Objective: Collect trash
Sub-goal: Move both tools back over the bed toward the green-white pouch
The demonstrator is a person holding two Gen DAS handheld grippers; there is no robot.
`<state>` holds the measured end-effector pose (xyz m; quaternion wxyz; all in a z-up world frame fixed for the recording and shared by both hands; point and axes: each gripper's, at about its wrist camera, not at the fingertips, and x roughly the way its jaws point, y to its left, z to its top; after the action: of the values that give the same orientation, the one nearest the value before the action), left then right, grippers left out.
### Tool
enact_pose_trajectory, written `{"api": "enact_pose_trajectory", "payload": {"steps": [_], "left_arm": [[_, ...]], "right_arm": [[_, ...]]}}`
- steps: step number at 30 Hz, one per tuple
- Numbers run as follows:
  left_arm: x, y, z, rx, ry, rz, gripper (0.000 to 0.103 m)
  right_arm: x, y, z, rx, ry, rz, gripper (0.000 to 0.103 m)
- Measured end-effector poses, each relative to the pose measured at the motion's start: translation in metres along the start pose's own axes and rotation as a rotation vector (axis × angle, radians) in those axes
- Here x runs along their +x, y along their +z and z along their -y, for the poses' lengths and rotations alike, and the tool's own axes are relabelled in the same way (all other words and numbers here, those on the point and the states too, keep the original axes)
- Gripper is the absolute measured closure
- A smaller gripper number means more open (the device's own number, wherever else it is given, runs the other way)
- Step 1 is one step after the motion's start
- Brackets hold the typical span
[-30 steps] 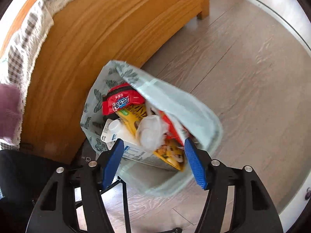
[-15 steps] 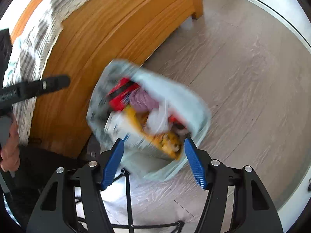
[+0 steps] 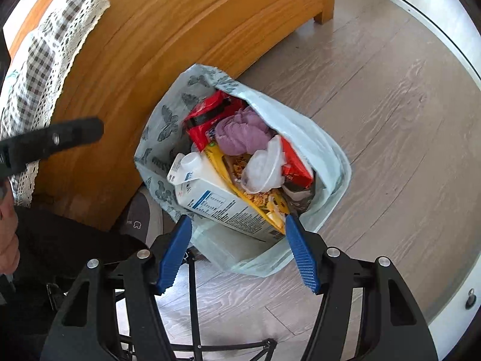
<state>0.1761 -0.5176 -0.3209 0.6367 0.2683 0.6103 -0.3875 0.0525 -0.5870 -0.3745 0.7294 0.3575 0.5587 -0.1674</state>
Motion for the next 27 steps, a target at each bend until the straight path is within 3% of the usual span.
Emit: {"api": "enact_pose_trajectory", "payload": {"steps": [6, 9, 11, 14, 18, 21, 27], "left_arm": [[-0.018, 0.005, -0.010, -0.006, 0.037, 0.044, 0.034], [-0.044, 0.005, -0.023, -0.050, 0.029, 0.150, 0.034], [-0.056, 0.005, -0.037, -0.090, 0.006, 0.206, 0.034], [-0.070, 0.014, -0.051, -0.064, -0.053, 0.171, 0.034], [-0.124, 0.014, -0.072, -0.033, -0.103, 0.288, 0.034], [-0.166, 0.001, -0.108, -0.069, -0.142, 0.389, 0.030], [-0.235, -0.021, -0.229, -0.268, -0.071, 0.530, 0.029]], "right_arm": [[-0.012, 0.006, -0.006, -0.031, -0.115, 0.009, 0.041], [-0.023, 0.014, -0.022, -0.078, -0.180, 0.042, 0.041], [-0.031, 0.018, -0.034, -0.103, -0.191, 0.059, 0.041], [-0.044, 0.025, -0.059, -0.146, -0.204, 0.088, 0.041], [-0.065, 0.040, -0.097, -0.208, -0.214, 0.148, 0.041], [-0.076, 0.051, -0.129, -0.252, -0.231, 0.193, 0.041], [-0.095, 0.071, -0.204, -0.356, -0.211, 0.289, 0.041]]}}
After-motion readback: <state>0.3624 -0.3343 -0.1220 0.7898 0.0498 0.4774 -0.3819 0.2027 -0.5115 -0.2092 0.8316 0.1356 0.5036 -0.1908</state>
